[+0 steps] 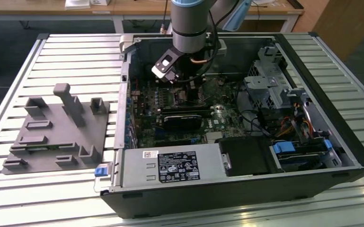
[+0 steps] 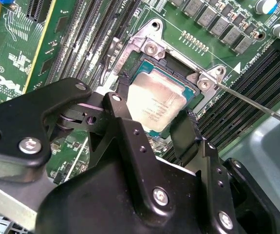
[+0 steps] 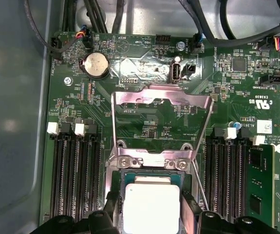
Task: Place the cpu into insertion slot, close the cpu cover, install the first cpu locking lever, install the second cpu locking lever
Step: 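Place the cpu into insertion slot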
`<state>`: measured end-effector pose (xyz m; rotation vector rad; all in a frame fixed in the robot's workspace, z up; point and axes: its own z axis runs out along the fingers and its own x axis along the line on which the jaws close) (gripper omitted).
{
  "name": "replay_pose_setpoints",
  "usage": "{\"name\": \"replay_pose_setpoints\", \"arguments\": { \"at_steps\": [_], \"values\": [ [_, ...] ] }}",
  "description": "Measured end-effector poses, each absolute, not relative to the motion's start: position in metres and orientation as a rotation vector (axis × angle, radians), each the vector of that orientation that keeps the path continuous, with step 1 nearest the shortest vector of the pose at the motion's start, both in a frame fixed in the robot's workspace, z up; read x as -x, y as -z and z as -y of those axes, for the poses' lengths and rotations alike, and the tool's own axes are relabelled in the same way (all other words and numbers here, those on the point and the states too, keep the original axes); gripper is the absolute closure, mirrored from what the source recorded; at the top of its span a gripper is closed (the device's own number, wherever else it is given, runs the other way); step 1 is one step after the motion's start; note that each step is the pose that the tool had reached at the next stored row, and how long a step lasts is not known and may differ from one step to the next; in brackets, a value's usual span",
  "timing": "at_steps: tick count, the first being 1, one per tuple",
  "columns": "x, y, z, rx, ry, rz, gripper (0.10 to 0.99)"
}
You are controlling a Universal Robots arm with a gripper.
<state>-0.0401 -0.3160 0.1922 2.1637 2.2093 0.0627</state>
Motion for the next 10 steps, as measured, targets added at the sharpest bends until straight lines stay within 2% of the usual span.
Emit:
{"name": "replay_pose_setpoints", "arguments": {
  "at_steps": [10],
  "values": [
    [0.040,-0.209,0.316,-2.164,-0.063,-2.209,0.475]
  ]
}}
